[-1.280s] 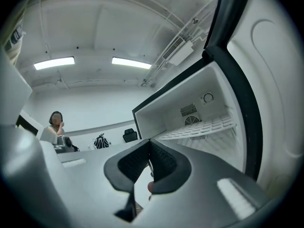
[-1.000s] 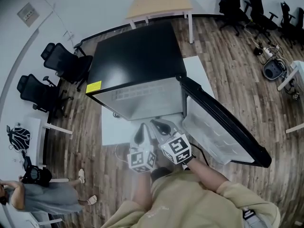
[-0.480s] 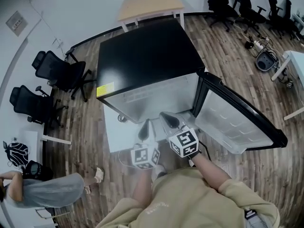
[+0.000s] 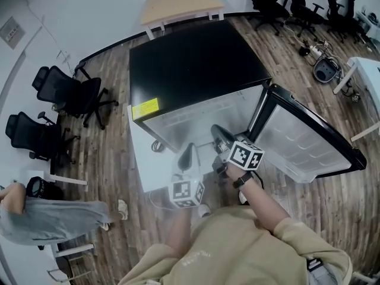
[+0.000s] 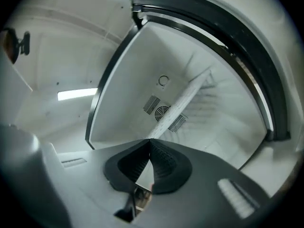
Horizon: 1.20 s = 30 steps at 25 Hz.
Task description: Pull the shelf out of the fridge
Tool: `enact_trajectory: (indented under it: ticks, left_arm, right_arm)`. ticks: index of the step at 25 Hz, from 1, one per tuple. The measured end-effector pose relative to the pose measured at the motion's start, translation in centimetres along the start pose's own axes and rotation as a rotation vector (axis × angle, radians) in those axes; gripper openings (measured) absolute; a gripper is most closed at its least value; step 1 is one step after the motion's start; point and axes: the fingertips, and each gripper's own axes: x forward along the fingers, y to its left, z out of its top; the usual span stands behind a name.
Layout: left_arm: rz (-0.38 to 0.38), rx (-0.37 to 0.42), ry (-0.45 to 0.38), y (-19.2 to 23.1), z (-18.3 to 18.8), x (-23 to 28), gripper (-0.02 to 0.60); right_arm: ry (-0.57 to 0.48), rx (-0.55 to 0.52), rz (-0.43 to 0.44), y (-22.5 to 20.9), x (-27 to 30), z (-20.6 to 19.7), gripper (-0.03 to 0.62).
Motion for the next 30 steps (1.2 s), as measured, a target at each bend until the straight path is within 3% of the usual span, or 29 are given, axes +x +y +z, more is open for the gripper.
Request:
enact_trajectory:
  ticks: [4, 9, 12, 18, 30]
  left_arm:
    - [-0.002, -0.012, -0.022, 1.0, 1.2, -0.5, 0.002]
    - [0.047, -0.036, -0.036, 3.4, 1.7, -1.5, 0.002]
    - [0.082, -0.036, -0.035, 4.6, 1.5, -2.0, 0.002]
    - [0.133, -0.037, -0.042, 6.2, 1.9, -2.5, 0.002]
    - [0.198, -0.064, -0.048, 7.9, 2.3, -2.7, 0.002]
  right_arm:
    - [-0.073, 0.238, -0.013, -1.7, 1.6, 0.7, 0.004]
    - [-0.083, 0.337, 0.057, -1.3, 4.0, -0.1, 0.008]
    - [-0.090, 0.400, 0.079, -1.5, 4.9, -0.5, 0.064]
    - [-0.067, 0.429, 0.110, -1.3, 6.8, -0.6, 0.148]
    - [-0.103, 0.495, 0.123, -2.5, 10.0, 1.6, 0.161]
